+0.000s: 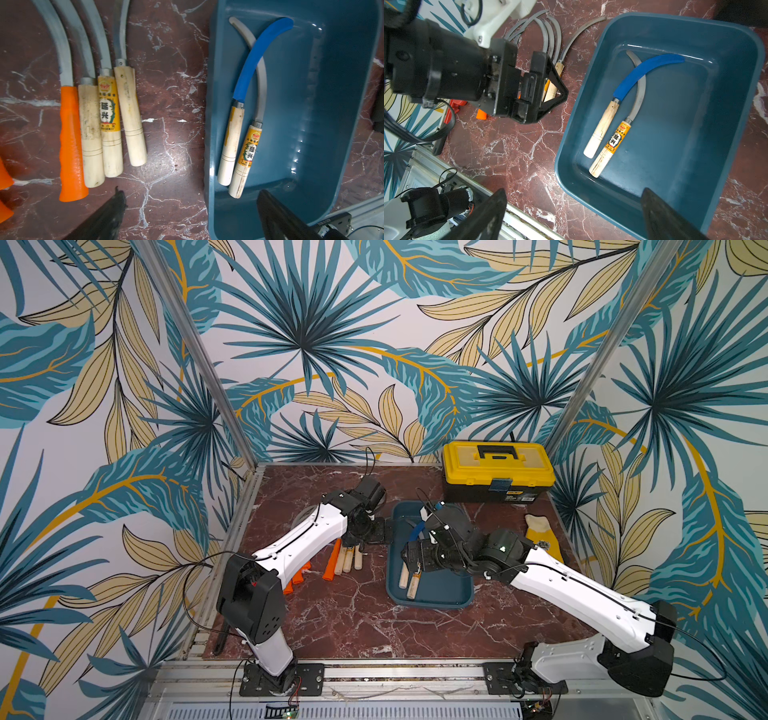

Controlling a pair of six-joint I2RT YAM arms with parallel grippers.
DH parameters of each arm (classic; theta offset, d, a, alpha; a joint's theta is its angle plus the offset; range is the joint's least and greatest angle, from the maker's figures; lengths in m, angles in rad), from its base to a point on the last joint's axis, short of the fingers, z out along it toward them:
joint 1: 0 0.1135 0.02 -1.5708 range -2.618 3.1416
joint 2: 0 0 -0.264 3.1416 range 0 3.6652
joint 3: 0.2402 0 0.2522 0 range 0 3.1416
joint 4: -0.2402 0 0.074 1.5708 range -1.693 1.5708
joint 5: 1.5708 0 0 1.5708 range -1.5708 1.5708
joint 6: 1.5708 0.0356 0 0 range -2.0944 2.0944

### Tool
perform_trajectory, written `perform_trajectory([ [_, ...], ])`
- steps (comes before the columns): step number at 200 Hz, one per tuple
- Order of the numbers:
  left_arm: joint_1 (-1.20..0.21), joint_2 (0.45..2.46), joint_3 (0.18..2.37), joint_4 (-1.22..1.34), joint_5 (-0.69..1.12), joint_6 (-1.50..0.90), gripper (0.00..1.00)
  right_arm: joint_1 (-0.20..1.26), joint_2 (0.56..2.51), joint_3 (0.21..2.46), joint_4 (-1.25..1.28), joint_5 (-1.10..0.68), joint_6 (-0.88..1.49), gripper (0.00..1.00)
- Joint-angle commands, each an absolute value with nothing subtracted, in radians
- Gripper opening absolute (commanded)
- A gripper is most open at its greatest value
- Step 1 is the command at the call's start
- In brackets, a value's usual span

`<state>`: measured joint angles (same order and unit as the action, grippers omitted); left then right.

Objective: Put small sickles into storage boxes
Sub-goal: Pick up the sickle at the center of the board.

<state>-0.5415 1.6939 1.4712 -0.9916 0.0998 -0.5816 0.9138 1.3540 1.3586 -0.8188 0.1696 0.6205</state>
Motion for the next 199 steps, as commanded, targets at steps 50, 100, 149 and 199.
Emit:
perform_trajectory([
  [50,-0.490,1.748,1.441,-0.994,0.075,-0.537,0.83,0.924,1.404,1.369,-0.773,0.136,0.630,1.00],
  [100,-0.480,1.840,1.454,-0.991,0.057,-0.526,0.61,0.923,1.414,1.368,-0.777,0.142,0.626,0.99],
  [149,-0.467,1.918,1.471,-0.979,0.051,-0.507,0.50,0.923,1.419,1.366,-0.794,0.160,0.621,1.00],
  [199,-0.456,1.969,1.458,-0.951,0.061,-0.493,0.50,0.924,1.417,1.367,-0.800,0.188,0.600,0.99],
])
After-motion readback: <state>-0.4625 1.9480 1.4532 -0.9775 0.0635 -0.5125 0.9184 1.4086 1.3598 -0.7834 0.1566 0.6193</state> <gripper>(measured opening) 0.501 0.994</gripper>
